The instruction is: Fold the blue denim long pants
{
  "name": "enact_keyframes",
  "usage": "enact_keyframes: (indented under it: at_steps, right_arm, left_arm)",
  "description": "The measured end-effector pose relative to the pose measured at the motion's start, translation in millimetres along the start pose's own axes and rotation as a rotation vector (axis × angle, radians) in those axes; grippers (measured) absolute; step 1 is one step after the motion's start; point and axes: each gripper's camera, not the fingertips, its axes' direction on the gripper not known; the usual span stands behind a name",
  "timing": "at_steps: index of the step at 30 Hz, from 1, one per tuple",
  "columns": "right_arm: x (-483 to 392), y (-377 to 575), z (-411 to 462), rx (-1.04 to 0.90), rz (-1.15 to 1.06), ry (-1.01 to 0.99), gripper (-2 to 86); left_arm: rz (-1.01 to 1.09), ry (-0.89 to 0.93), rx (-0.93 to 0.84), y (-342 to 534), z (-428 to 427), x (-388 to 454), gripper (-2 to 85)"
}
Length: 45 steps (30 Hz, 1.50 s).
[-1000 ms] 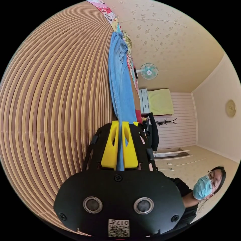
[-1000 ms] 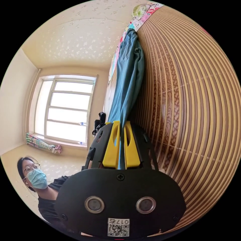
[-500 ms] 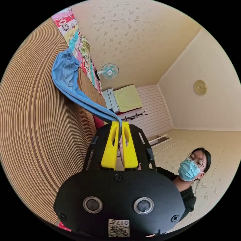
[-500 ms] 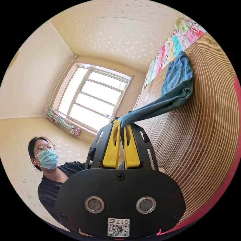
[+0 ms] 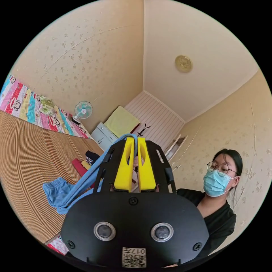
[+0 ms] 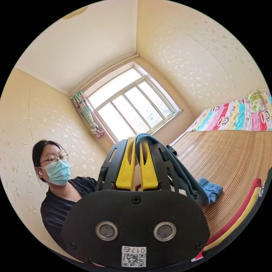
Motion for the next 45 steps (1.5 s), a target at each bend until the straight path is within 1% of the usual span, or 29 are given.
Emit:
enact_keyframes:
  at_steps: [6,9,11,14,17,19,20,22,23,25,27,30,33,37,41,44,45]
  right_arm:
    - [-78.6,-20.3,15.0,0.005,-0.070,0.040,1.1]
    - [-89.1,-27.5,24.9,0.004,-0.063,0.074,1.1]
    - [-83.2,-30.6,31.9,0.012,-0.040,0.071,1.0]
    - [-55.7,-39.5,46.7,0.016,0.002,0.078,1.0]
    - [-4.0,-54.0,68.9,-0.006,0.071,0.143,1.0]
    - [41.6,-65.2,84.3,-0.038,0.151,0.213,1.0]
    - [74.4,-71.6,96.1,-0.061,0.200,0.266,1.0]
    - [124.3,-77.9,113.6,-0.086,0.262,0.362,1.0]
    - [157.1,-79.3,123.7,-0.087,0.297,0.408,0.9]
    - [202.5,-78.5,137.5,-0.086,0.345,0.432,0.9]
    - [259.7,-73.7,157.1,-0.143,0.364,0.471,1.0]
    - [317.9,-55.0,161.2,-0.108,0.461,0.446,1.0]
    - [343.1,-29.9,161.2,-0.073,0.475,0.401,1.1]
    - [334.8,12.2,162.4,-0.069,0.428,0.386,1.2]
    - [306.7,79.2,171.2,-0.125,0.389,0.461,1.4]
    - [296.6,136.6,184.2,-0.163,0.385,0.534,1.6]
    - [300.4,158.9,190.3,-0.200,0.402,0.572,1.7]
  left_arm:
    - [0.069,0.027,0.035,-11.4,20.4,74.6,-0.7]
    - [0.063,-0.013,0.042,-19.6,31.2,88.0,-0.7]
    - [0.028,-0.004,0.048,-23.4,37.2,81.7,-0.7]
    - [-0.020,-0.006,0.053,-33.4,46.6,56.1,-0.7]
    - [-0.084,-0.111,0.028,-53.2,57.5,6.6,-0.7]
    - [-0.166,-0.251,-0.015,-72.6,68.0,-53.6,-0.7]
    - [-0.201,-0.266,-0.021,-75.7,70.4,-72.2,-0.7]
    - [-0.336,-0.269,-0.026,-81.5,76.6,-146.4,-0.7]
    - [-0.361,-0.271,-0.027,-82.0,77.7,-163.4,-0.7]
    - [-0.453,-0.322,-0.054,-81.8,80.0,-223.9,-0.6]
    - [-0.510,-0.363,-0.076,-75.6,80.0,-261.7,-0.6]
    - [-0.543,-0.334,-0.083,-55.8,79.5,-310.7,-0.6]
    - [-0.544,-0.288,-0.095,-33.7,77.3,-337.8,-0.6]
    - [-0.449,-0.230,-0.128,10.0,68.4,-335.3,-0.5]
    - [-0.423,-0.214,-0.144,67.2,54.3,-326.1,-0.5]
    - [-0.450,-0.285,-0.164,121.1,40.1,-327.4,-0.5]
    - [-0.493,-0.311,-0.170,144.9,35.6,-332.9,-0.5]
